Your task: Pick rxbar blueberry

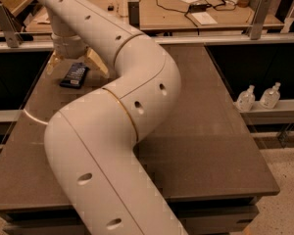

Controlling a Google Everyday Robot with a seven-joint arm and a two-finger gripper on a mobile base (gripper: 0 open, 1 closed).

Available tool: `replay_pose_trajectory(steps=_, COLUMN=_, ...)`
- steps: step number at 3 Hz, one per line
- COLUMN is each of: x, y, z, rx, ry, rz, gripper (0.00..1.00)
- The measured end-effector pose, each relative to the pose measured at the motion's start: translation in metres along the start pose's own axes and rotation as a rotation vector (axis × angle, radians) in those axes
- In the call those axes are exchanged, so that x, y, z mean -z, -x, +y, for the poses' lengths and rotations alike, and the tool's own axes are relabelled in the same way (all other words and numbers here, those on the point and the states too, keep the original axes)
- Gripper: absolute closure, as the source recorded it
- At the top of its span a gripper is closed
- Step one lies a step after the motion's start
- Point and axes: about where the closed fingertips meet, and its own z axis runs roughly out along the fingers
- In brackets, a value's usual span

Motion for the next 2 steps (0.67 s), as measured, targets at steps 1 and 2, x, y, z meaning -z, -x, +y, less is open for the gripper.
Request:
replay_pose_trajectory(steps=1, x=-0.005, y=0.006, z=-0.002, rx=0.019, ry=0.000, rz=-0.027, gripper=0.00)
replay_pose_trajectory(steps=2, x=-0.009, y=0.017, z=-0.010, rx=0.057, ry=0.003, rz=-0.053, gripper=0.00)
